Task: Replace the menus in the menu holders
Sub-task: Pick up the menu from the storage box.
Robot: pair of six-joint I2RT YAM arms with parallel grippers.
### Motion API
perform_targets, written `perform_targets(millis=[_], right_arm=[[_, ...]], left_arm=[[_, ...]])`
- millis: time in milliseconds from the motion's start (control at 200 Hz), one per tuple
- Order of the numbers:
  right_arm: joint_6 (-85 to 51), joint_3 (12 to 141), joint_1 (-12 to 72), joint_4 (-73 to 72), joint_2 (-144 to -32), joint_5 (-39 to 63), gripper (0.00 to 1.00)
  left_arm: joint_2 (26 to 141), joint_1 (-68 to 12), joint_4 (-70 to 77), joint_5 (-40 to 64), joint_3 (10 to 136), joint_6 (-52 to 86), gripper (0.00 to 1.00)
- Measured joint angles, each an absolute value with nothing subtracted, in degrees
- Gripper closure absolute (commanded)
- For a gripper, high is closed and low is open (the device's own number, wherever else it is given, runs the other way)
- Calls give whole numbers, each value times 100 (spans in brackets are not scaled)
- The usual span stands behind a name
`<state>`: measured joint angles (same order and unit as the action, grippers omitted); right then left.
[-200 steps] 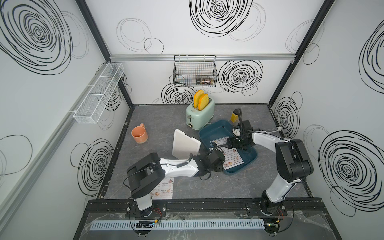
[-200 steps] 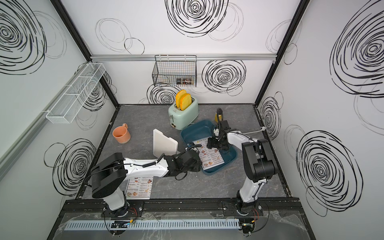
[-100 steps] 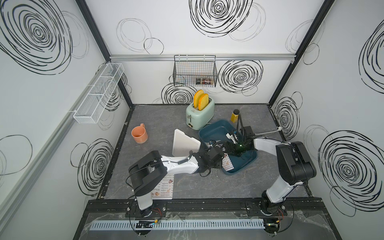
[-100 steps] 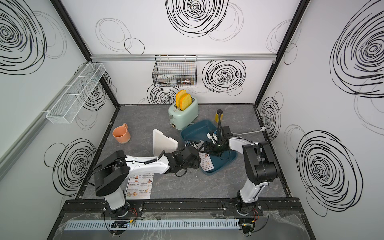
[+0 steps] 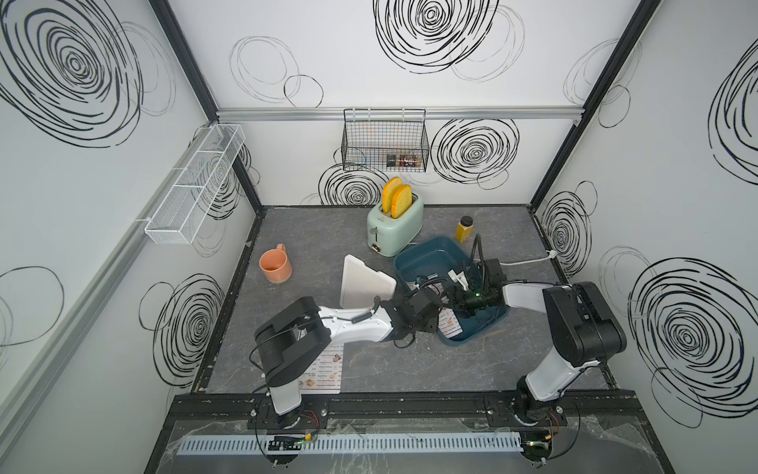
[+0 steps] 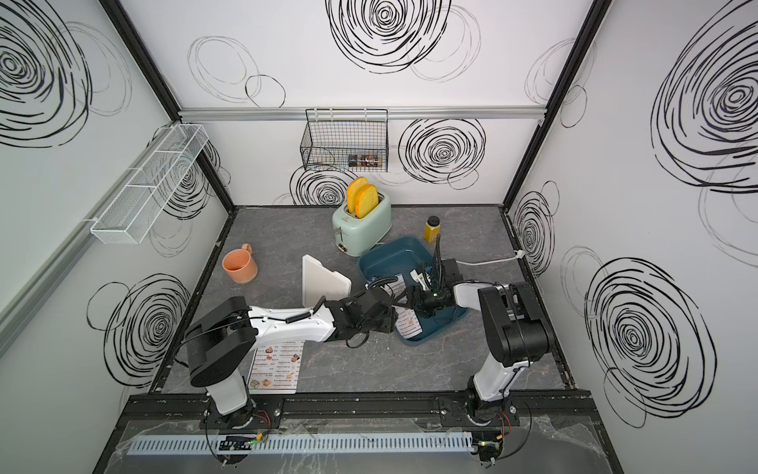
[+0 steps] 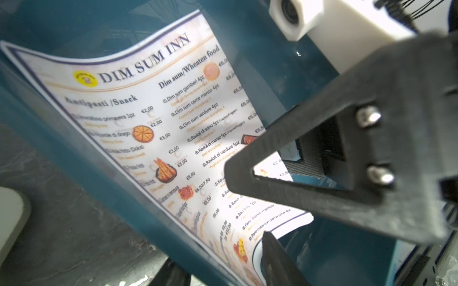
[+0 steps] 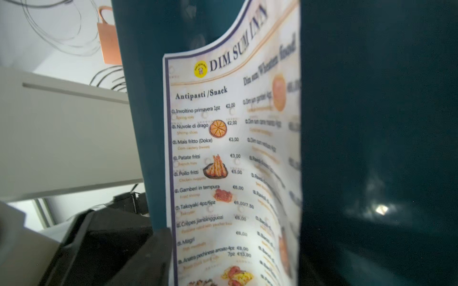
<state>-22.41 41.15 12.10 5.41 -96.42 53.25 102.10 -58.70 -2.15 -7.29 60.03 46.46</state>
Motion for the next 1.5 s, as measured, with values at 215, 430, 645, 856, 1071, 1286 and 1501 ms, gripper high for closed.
perform_targets(millis=[215,430,645,856,1071,1286,1501], right_arm=[[-2287,4075,1039,528,-9389,5076,93],[-2139,4062,873,808,-8774,4696,100],[-2034,4209,574,1562,-7380,4007,100],[-2222,4685,548,2095,-6029,3583,100],[-3030,5061,1057,1570,-4781,3361,100],[-3533,5830,2316,537,-4814,3035,100],[-3833,6348,3006,-405,-5310,2891,100]], left_arm=[[10160,-5870,-224,-735,6003,4543,43],[9859,-5913,-362,-797,6042,4447,21],[8986,-6195,-526,-1155,6265,4320,11],[7771,-6195,-692,-1291,6429,4259,8],[6506,-4779,-578,-454,6370,4296,8],[5793,-3326,268,1308,6025,4703,3],[5714,-2902,1850,2864,5266,5774,2]])
